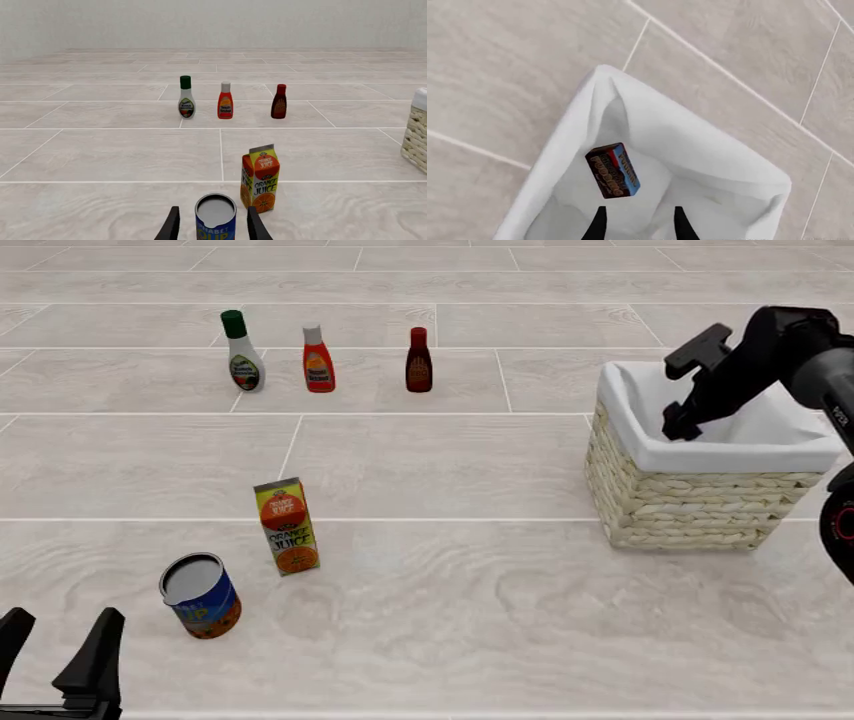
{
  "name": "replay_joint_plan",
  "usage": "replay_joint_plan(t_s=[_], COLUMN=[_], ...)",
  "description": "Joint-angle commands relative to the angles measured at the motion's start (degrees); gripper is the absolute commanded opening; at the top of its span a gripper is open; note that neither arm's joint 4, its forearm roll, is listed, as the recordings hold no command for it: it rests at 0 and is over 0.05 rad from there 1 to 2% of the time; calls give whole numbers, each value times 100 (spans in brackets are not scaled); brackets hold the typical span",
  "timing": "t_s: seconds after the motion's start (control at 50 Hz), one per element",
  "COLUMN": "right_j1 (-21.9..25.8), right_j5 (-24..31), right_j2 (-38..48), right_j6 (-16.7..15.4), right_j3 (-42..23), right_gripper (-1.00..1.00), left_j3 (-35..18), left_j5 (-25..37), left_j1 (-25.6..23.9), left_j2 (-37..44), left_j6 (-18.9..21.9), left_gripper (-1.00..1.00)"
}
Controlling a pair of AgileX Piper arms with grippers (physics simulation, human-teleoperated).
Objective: Pick the chocolate pudding and place it in the basket.
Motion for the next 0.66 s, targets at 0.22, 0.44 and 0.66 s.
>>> replay_joint_plan(t_s=[0.22, 0.44, 0.66], right_j1=[-29, -46, -59], right_j5=[-27, -35, -74], right_j2=[-457, -953, -1500], right_j6=[-5, -16, -71], right_j3=[221, 589, 1014], right_gripper=[100, 100, 100], left_j3=[-5, -5, -5], left_j5=[11, 12, 12], left_j1=[0, 0, -1], left_j2=[-7, -6, -6], left_j6=[3, 2, 2], left_gripper=[100, 100, 100])
